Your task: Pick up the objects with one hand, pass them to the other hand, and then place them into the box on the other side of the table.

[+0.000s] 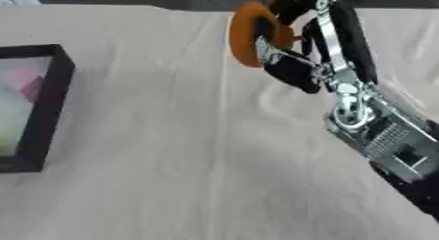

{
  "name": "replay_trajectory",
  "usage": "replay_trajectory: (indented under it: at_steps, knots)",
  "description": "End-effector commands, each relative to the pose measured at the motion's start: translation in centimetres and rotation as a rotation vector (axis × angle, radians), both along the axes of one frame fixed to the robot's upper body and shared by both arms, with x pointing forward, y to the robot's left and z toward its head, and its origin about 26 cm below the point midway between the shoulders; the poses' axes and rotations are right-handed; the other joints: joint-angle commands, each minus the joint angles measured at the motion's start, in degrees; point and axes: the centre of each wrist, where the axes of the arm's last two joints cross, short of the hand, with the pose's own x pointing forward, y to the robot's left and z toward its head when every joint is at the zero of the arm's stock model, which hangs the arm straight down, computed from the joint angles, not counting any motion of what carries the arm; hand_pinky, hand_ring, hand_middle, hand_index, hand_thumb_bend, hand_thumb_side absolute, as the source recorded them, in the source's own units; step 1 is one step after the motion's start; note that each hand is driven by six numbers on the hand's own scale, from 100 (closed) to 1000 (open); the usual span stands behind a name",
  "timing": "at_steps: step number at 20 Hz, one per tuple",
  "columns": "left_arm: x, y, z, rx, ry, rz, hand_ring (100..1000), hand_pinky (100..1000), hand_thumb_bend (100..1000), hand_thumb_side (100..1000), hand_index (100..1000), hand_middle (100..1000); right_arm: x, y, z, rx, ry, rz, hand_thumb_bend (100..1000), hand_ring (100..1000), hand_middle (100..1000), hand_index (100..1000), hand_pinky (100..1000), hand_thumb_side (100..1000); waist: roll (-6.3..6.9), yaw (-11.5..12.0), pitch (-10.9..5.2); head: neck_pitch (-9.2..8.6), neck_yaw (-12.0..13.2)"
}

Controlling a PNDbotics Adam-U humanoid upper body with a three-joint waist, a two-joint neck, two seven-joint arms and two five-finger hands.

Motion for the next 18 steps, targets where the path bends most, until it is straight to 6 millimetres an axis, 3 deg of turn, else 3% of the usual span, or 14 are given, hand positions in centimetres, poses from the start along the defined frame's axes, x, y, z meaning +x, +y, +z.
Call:
replay_trajectory:
  at_steps: [1, 9, 18]
  knots:
    - [-0.8, -0.2, 1.3, 0.092, -0.007, 0.012, 690, 807, 100, 572, 742, 555, -0.2, 0.7, 0.3, 0.014, -0.031, 0.029, 100, 528, 430, 460, 176, 156, 0.20, 0.12, -1.85, 0.45, 0.54]
    - [-1.8, -2.3, 2.7, 0.328, 0.018, 0.021, 714, 808, 100, 374, 758, 588, -0.4, 2.5, -0.5, 0.051, -0.005, 0.107, 100, 524, 429, 460, 188, 289, 0.76, 1.09, -2.11, 0.65, 0.15]
    - [-3.0, -5.4, 2.7, 0.609, 0.184, -0.026, 748, 818, 100, 257, 775, 636, -0.8, 4.4, -1.1, 0.028, 0.012, 0.198, 100, 523, 429, 459, 191, 277, 1.26, 1.38, -2.25, 0.93, -0.63]
